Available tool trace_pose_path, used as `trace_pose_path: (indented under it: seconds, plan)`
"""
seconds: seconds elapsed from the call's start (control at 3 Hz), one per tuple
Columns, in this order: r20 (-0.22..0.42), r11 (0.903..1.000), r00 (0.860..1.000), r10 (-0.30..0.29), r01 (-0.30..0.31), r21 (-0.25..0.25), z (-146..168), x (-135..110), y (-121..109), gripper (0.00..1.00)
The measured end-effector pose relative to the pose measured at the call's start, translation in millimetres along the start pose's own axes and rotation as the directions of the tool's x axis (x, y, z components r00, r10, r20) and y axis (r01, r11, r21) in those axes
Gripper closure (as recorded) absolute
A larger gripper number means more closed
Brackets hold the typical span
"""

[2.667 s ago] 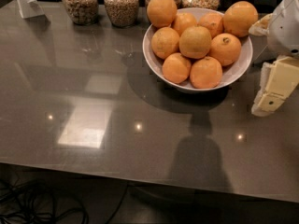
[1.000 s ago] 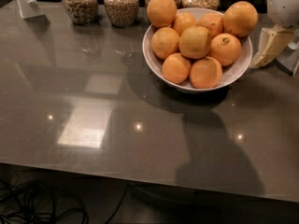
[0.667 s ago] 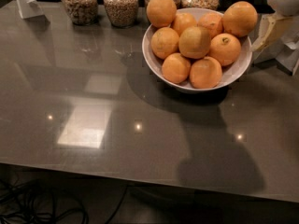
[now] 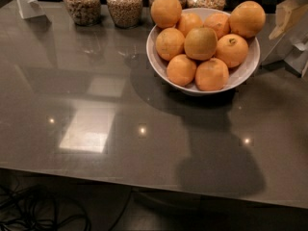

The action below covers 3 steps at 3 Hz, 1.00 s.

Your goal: Pick orange from white bowl

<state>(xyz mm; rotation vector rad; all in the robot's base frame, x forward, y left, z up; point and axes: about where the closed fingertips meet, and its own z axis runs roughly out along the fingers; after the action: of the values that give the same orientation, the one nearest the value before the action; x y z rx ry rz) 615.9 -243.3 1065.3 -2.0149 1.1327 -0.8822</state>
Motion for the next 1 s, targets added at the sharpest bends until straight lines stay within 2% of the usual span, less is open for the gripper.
trace_pose_path:
  seconds: [0.33, 0.67, 1.0]
  plan:
    - [-0.017, 0.9998, 1.0, -0.001, 0.0, -0.022, 16, 8, 1, 0.0]
    - [-0.05, 0.997, 0.999, -0.007, 0.003, -0.077, 32, 27, 6, 0.0]
    - [-0.091, 0.9868, 0.995, -0.04, 0.025, -0.16, 40, 47, 23, 0.18]
